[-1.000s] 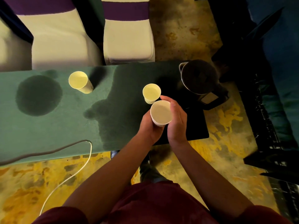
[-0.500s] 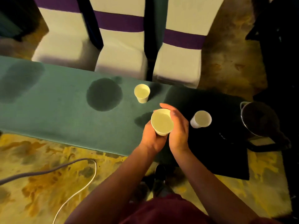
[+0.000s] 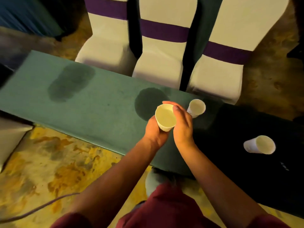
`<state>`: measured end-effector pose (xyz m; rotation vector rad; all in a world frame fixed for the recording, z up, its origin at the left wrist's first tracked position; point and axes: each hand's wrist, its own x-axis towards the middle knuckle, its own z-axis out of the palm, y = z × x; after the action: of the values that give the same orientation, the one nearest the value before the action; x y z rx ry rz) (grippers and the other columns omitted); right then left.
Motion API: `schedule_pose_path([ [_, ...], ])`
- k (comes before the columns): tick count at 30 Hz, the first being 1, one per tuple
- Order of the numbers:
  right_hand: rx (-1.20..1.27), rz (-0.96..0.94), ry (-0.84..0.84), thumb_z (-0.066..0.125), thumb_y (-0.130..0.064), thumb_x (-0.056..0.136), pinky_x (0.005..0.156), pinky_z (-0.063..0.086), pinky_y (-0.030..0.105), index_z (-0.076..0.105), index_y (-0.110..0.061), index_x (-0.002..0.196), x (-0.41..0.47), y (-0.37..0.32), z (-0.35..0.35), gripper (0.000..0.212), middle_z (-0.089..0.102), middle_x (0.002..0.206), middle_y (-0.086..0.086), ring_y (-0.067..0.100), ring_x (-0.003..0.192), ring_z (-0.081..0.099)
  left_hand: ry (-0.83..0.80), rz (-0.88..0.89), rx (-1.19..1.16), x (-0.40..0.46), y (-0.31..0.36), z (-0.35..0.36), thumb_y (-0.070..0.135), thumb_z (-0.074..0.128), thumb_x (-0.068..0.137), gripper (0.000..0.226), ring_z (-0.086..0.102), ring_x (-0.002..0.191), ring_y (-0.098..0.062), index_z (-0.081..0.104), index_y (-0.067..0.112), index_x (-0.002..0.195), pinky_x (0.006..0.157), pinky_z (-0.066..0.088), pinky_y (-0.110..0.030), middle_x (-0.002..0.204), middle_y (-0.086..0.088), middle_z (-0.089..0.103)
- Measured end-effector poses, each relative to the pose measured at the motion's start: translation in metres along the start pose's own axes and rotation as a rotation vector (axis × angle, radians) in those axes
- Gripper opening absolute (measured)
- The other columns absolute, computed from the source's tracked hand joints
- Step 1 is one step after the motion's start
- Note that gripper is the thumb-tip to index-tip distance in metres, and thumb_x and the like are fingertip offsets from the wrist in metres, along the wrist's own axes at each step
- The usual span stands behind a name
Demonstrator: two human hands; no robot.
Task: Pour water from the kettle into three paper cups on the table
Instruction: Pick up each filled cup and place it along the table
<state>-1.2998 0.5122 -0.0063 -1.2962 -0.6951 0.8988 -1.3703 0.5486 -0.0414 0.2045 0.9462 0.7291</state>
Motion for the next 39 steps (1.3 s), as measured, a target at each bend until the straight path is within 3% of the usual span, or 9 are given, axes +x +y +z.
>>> schedule_pose_path([
  [5, -0.079, -0.011, -0.023, 0.046, -0.018, 0.099, 0.09, 0.051, 0.023, 0.074, -0.017, 0.102, 0.034, 0.023, 0.053, 0.028, 0.077, 0.104, 0.001, 0.013, 0.101, 0.07, 0.041, 0.048, 0.011, 0.033, 0.052, -0.029, 0.021, 0.042, 0.103, 0.024, 0.065, 0.087, -0.022, 0.063, 0.009, 0.104, 0.074, 0.054, -0.031, 0.095, -0.011, 0.066],
  [12, -0.09, 0.063, 0.015, 0.046, -0.024, 0.102, 0.086, 0.053, 0.026, 0.075, -0.012, 0.103, 0.093, 0.078, 0.126, 0.031, 0.076, 0.104, 0.007, 0.016, 0.097, 0.07, 0.147, -0.001, -0.007, 0.107, 0.119, -0.068, 0.021, 0.045, 0.101, 0.023, 0.062, 0.09, -0.025, 0.063, 0.008, 0.107, 0.082, 0.049, -0.036, 0.101, -0.014, 0.063],
  [16, -0.141, 0.031, 0.073, 0.046, -0.026, 0.103, 0.086, 0.054, 0.032, 0.075, -0.013, 0.103, 0.117, 0.102, 0.151, 0.032, 0.077, 0.101, 0.006, 0.016, 0.094, 0.07, 0.164, -0.05, 0.047, 0.138, 0.142, -0.087, 0.017, 0.032, 0.105, 0.032, 0.069, 0.08, -0.016, 0.062, 0.011, 0.098, 0.076, 0.055, -0.029, 0.087, -0.005, 0.071],
  [19, -0.145, 0.061, 0.1, 0.045, -0.022, 0.103, 0.087, 0.055, 0.035, 0.074, -0.01, 0.102, 0.137, 0.122, 0.163, 0.032, 0.077, 0.101, 0.008, 0.017, 0.093, 0.07, 0.219, -0.067, 0.101, 0.168, 0.159, -0.095, 0.005, 0.041, 0.1, 0.021, 0.062, 0.083, -0.024, 0.062, 0.006, 0.094, 0.076, 0.051, -0.034, 0.09, -0.014, 0.066],
  [21, -0.145, 0.074, 0.11, 0.045, -0.02, 0.104, 0.087, 0.055, 0.039, 0.075, -0.006, 0.101, 0.148, 0.133, 0.168, 0.033, 0.077, 0.101, 0.012, 0.02, 0.093, 0.071, 0.259, -0.078, 0.201, 0.18, 0.167, -0.098, 0.005, 0.037, 0.102, 0.026, 0.061, 0.083, -0.021, 0.061, 0.008, 0.092, 0.078, 0.051, -0.033, 0.075, -0.006, 0.073],
  [25, -0.152, 0.124, 0.13, 0.045, -0.016, 0.105, 0.079, 0.055, 0.028, 0.075, -0.002, 0.101, 0.162, 0.151, 0.171, 0.033, 0.077, 0.098, 0.012, 0.015, 0.088, 0.07, 0.36, -0.067, 0.356, 0.197, 0.18, -0.103, 0.027, 0.055, 0.101, 0.029, 0.065, 0.067, -0.02, 0.065, 0.01, 0.081, 0.06, 0.054, -0.028, 0.056, 0.0, 0.071],
  [28, -0.138, 0.172, 0.162, 0.045, -0.021, 0.104, 0.075, 0.055, 0.027, 0.075, -0.004, 0.101, 0.166, 0.162, 0.176, 0.035, 0.076, 0.098, 0.015, 0.016, 0.086, 0.07, 0.344, -0.061, 0.463, 0.207, 0.189, -0.105, 0.044, 0.056, 0.098, 0.039, 0.069, 0.08, -0.024, 0.069, 0.008, 0.105, 0.069, 0.054, -0.032, 0.087, -0.009, 0.072],
  [33, -0.116, 0.177, 0.187, 0.043, -0.019, 0.107, 0.08, 0.056, 0.035, 0.075, -0.006, 0.101, 0.175, 0.166, 0.176, 0.035, 0.077, 0.098, 0.014, 0.022, 0.09, 0.071, 0.384, 0.246, 0.647, 0.21, 0.194, -0.096, 0.04, 0.042, 0.105, 0.053, 0.069, 0.059, -0.009, 0.072, 0.022, 0.065, 0.064, 0.057, -0.024, 0.058, 0.004, 0.072],
  [39, -0.149, 0.162, 0.162, 0.041, -0.017, 0.109, 0.08, 0.057, 0.031, 0.074, -0.004, 0.104, 0.174, 0.168, 0.174, 0.036, 0.077, 0.1, 0.011, 0.023, 0.092, 0.073, 0.338, 0.321, 0.623, 0.211, 0.198, -0.099, 0.043, 0.038, 0.105, 0.058, 0.076, 0.079, -0.018, 0.079, 0.006, 0.09, 0.08, 0.059, -0.032, 0.081, -0.005, 0.079],
])
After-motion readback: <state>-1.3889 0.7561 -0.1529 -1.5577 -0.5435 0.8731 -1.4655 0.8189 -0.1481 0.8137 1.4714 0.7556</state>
